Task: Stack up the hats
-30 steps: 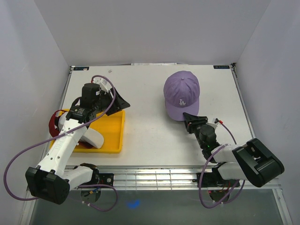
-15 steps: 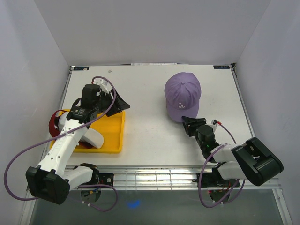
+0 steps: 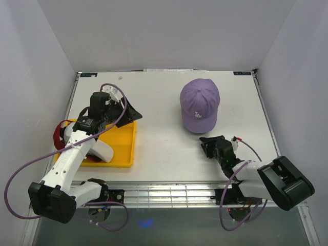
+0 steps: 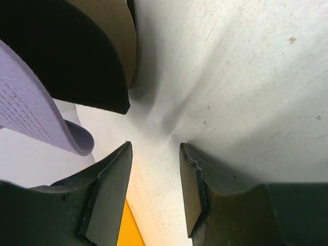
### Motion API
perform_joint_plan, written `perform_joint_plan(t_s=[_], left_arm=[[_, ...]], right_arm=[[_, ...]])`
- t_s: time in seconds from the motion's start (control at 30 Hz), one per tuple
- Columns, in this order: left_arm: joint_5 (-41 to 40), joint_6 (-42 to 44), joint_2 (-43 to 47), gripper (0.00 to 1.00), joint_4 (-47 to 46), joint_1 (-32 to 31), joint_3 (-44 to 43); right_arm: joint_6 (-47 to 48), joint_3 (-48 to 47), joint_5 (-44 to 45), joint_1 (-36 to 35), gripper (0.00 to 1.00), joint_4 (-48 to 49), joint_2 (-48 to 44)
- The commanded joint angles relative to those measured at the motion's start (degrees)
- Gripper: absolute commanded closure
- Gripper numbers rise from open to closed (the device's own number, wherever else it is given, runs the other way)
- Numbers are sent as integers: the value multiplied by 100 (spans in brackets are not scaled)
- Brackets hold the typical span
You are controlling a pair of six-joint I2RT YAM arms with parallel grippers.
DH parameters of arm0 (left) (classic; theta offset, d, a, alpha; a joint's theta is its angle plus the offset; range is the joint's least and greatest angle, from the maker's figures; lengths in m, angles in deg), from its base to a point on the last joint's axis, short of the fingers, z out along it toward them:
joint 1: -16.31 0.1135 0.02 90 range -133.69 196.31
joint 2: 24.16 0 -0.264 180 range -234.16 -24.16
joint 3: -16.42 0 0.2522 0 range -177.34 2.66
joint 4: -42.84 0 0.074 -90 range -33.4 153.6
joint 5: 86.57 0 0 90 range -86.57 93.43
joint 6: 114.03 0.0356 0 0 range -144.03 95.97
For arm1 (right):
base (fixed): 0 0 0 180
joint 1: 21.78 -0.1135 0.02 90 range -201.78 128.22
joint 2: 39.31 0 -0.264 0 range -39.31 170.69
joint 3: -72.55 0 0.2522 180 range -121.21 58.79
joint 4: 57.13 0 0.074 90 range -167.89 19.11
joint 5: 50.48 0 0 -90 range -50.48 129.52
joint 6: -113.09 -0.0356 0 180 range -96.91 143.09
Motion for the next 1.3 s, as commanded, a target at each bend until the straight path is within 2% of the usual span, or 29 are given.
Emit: perform_joint_plan(t_s=[0.0,0.27,0.37,0.4,0.6,0.63,0.77,0.9,1.1,1.27], left_arm=[[-59,38,161,33,-86,-20,20],[-471,-67,283,34,150,-20,-24],[-1006,-164,415,35,484,-20,-146],[-1443,-199,442,36,615,-20,-208],[-3159,-822,661,39,2256,-21,-638],[-3658,-1102,679,39,2469,-20,-674],[-4740,-1971,837,40,3550,-20,-771],[-5104,-2492,1031,39,4166,-20,-780],[-5385,-3019,1084,39,4554,-20,-630],[-5613,-2871,1066,36,4642,-12,-543]], right_arm=[[236,-91,-7,-4,51,-1042,-244],[921,22,-446,-13,51,-2362,-1341],[1369,269,-973,-56,51,-2564,-1878],[1500,287,-1244,-83,51,-2626,-2123],[2810,-132,-2046,-355,48,-3250,-2512],[2959,-274,-2090,-495,48,-3285,-2494],[3592,-1152,-1784,-1161,48,-3558,-2223],[4137,-1952,-1782,-1664,48,-3488,-1574],[4665,-3068,-2169,-2262,47,-2530,-423],[5043,-4070,-2222,-2596,47,-2381,353]])
